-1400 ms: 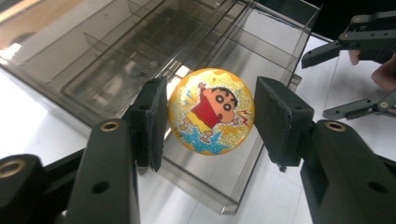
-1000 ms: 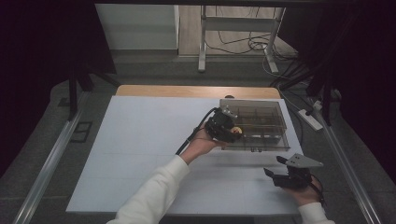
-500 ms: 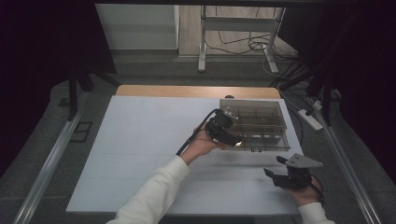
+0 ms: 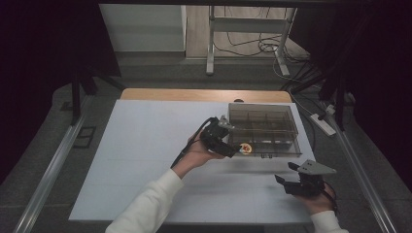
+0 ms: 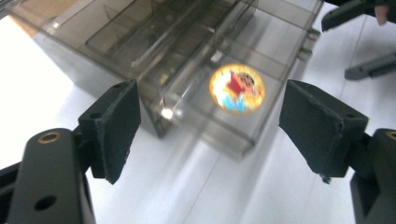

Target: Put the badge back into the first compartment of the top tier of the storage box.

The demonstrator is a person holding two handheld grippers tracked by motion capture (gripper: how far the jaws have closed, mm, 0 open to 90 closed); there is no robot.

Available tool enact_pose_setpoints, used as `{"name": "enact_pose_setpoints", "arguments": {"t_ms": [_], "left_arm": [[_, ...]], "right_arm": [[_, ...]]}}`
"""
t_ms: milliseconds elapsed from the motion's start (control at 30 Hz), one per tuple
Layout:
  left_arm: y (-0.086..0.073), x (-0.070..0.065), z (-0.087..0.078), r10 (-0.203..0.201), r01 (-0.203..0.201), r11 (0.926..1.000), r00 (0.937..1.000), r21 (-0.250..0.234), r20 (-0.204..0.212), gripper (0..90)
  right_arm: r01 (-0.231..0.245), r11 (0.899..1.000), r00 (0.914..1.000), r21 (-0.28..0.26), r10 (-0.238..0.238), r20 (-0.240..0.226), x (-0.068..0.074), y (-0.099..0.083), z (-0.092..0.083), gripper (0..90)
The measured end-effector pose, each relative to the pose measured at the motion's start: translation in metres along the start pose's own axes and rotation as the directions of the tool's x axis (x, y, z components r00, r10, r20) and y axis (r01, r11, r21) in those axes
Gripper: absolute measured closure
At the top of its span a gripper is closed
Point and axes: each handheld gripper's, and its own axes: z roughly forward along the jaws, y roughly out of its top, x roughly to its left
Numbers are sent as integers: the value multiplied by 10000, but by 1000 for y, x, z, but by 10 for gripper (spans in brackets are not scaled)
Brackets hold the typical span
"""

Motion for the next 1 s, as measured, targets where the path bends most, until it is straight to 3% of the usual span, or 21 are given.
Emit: {"name": "enact_pose_setpoints", "arguments": {"t_ms": [433, 767, 1000], "left_arm": [[-53, -9, -42, -212, 208, 9997, 9992, -127, -339, 222], [-99, -11, -70, -714, 689, 9969, 9949, -371, -708, 225], [-125, -10, -80, -1053, 1023, 9940, 9907, -382, -858, 225]], "right_arm": [[-15, 10000, 10000, -75, 16, 27, 0, 1, -1, 274], [15, 10000, 10000, -48, -15, -14, 1, 1, 0, 274], [48, 9999, 10000, -94, -48, 6, 2, 2, -1, 274]]}}
